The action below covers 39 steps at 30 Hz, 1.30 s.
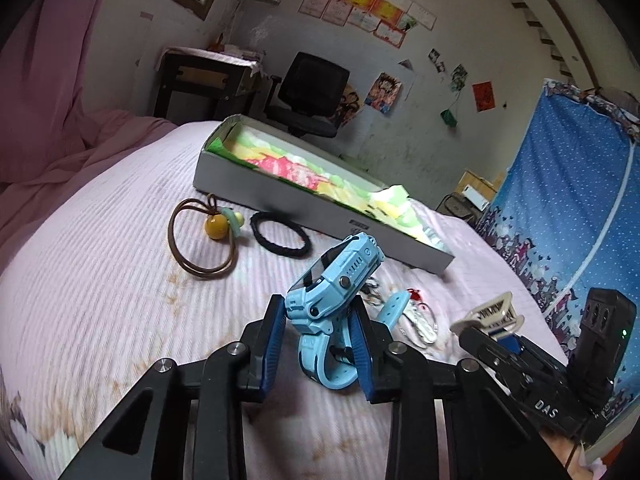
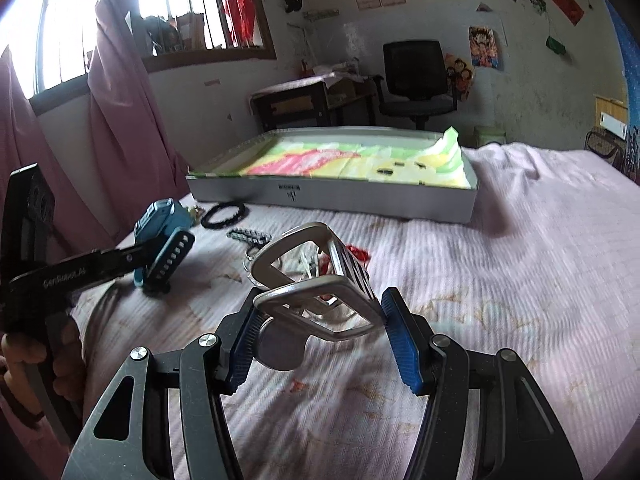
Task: Organize jewelry
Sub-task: 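Carry the watch into the box with the left tool while the right tool carries the clip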
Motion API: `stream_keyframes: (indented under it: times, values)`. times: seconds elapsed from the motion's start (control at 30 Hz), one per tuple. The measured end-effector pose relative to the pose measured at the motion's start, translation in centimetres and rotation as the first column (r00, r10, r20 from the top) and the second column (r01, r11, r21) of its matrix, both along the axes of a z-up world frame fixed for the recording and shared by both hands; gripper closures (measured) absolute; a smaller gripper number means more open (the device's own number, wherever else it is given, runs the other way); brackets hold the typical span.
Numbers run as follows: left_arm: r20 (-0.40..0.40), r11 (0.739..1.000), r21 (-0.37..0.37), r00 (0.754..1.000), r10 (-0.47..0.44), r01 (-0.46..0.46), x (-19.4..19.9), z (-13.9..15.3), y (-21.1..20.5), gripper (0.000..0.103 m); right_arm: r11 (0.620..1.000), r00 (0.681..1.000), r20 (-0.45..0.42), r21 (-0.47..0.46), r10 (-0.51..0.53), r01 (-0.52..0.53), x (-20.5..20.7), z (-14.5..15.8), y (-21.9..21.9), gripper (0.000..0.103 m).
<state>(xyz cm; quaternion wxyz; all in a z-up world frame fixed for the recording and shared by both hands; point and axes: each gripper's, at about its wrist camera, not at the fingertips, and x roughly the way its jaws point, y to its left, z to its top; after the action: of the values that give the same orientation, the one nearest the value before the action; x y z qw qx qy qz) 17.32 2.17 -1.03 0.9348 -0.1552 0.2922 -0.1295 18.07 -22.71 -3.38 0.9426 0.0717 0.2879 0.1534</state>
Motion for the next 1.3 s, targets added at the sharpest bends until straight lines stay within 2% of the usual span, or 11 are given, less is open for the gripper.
stream_keyframes:
  times: [0.17,0.33,0.53,0.63,0.8,1.0,1.07,1.17,1.3]
  values:
    - [0.019,0.999,-0.020,0.999,-0.031,0.031,-0.2,0.6,-0.5,0.073,1.000,0.999,0.038,0.018,-0.011,0.010,-0.1,1.0,-0.1,0.049]
    - [0.016,0.999,-0.036,0.999,-0.036,0.037,1.5,2.2,-1.4,0.073,0.999,0.998,0.059,0.051,-0.022,0.018,1.0,1.9,-0.3,0.049]
    - [0.060,0.999,-0.003,0.998,-0.032,0.033,5.3,5.9,-2.2,0.073,0.996,0.993,0.106,0.080,-0.053,0.045,5.4,4.1,-0.8,0.049]
    - [0.059,1.000,0.026,0.998,-0.013,0.012,8.0,7.2,-2.5,0.073,0.996,0.990,0.116,0.060,-0.079,0.073,8.1,4.8,-0.7,0.049]
    - [-0.028,0.999,0.013,0.999,0.038,-0.038,12.9,6.6,-2.1,0.073,0.992,0.990,0.078,0.061,-0.117,0.112,12.1,4.6,-0.6,0.049]
    - [-0.201,0.997,0.030,0.976,0.082,-0.078,16.8,3.5,-1.4,0.073,0.991,0.992,0.000,0.030,-0.127,0.127,15.6,2.9,0.4,0.049]
    - [-0.215,0.997,0.022,0.973,0.078,-0.075,17.2,3.0,-1.3,0.073,0.992,0.991,-0.034,0.019,-0.128,0.128,16.3,2.0,0.7,0.049]
    - [-0.221,0.996,0.048,0.972,0.078,-0.069,17.7,2.9,-1.7,0.072,0.991,0.989,-0.067,0.021,-0.132,0.134,17.0,1.4,0.6,0.049]
    - [-0.278,0.996,0.055,0.957,0.083,-0.070,18.6,2.3,-1.8,0.070,0.991,0.985,-0.117,0.027,-0.128,0.132,18.0,0.2,0.8,0.049]
